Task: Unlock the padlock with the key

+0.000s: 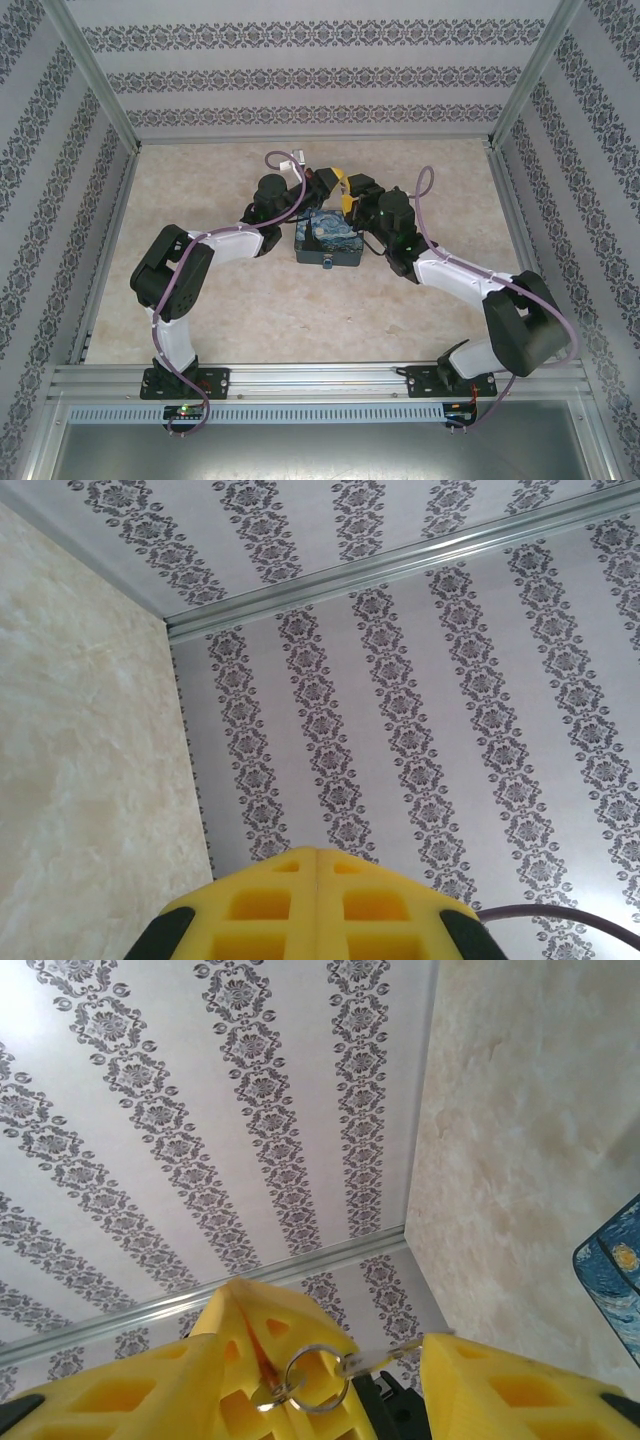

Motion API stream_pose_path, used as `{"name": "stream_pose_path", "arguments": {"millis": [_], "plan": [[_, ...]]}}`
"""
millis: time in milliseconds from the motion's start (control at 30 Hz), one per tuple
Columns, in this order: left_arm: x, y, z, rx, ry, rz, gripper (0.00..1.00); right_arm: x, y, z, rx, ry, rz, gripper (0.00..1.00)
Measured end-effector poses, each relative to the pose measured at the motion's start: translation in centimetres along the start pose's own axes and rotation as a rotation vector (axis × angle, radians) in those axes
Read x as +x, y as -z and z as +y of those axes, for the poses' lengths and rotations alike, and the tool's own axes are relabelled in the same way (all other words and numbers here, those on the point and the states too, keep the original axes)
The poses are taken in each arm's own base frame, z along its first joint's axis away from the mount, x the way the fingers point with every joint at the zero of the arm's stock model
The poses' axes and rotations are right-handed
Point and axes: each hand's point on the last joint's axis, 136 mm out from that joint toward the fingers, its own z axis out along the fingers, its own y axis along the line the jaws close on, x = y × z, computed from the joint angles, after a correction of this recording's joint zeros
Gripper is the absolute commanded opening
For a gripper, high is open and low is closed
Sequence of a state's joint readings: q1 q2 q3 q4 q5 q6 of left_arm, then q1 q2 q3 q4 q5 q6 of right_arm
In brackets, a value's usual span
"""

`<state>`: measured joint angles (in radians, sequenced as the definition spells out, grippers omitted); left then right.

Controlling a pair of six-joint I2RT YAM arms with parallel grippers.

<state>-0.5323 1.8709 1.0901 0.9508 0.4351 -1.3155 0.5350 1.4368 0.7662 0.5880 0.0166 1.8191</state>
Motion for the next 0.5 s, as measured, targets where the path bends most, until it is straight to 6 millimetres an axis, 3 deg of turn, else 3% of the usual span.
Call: {"name": "stream_pose_path", "arguments": {"millis": [267, 500], "plan": [[0.33, -0.1, -0.21, 0.007, 0.001, 0.0, 0.0, -0.02, -0.26, 0.36, -0.019, -0.016, -0.002, 0.4], [0.58, 0.14, 0.32, -0.002, 0.004, -0.003, 0.0, -0.19, -0.39, 0.44, -0.029, -0.027, -0.01, 0.13]]}}
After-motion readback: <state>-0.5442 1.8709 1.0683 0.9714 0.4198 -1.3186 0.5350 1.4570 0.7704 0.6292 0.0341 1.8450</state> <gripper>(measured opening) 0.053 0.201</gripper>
